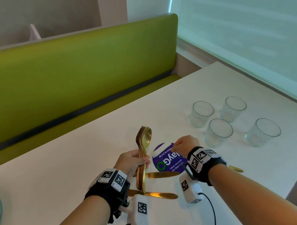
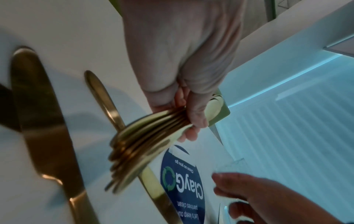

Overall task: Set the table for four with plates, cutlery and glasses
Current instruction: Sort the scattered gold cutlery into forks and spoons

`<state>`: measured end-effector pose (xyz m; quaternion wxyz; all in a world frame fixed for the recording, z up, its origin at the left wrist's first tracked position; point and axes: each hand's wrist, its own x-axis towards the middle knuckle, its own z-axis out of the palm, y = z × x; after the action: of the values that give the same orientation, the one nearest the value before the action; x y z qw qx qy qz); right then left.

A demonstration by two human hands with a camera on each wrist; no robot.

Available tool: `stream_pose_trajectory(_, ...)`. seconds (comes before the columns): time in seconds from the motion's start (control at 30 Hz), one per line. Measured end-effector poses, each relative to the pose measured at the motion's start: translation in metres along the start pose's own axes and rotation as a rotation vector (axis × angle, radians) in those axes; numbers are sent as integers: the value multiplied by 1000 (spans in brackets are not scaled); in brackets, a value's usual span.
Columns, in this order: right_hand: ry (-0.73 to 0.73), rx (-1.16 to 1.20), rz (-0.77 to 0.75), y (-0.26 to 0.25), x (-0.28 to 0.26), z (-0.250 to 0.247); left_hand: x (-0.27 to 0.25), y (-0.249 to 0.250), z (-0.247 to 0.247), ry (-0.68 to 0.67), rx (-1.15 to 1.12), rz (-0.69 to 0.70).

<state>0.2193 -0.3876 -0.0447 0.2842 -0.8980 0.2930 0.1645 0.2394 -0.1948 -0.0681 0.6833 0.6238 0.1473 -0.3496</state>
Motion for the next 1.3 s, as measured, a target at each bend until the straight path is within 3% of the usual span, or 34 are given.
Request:
stream_pose_trajectory(0.13, 97, -239, 135, 41, 6, -13, 7, -5, 7, 6, 57, -24)
stream_pose_trajectory(0.37, 184, -323, 318, 91, 1, -16, 6, -12, 18, -6, 28, -48)
stream_pose_trajectory(0.73, 124, -312, 208, 79, -17, -15, -13, -17, 13, 5, -24, -48)
stream_pose_trajectory(0.83, 40, -148, 65, 50, -32, -14, -25, -16, 8, 12, -9, -12)
stream_pose_trajectory(0.93, -72, 366, -16, 20, -61, 0, -44, -15, 2, -3, -11, -16)
stream_pose_trajectory(1.0, -165, 547, -38, 4, -84, 15, -59, -17, -5, -18, -7, -14)
stream_pose_trajectory(1.1, -279, 651, -64, -15, -118, 42, -83, -25, -23, -61, -10, 34)
stream_pose_trajectory(1.3, -293, 728, -87, -43, -189, 97, -149, -48, -79, -111, -22, 106)
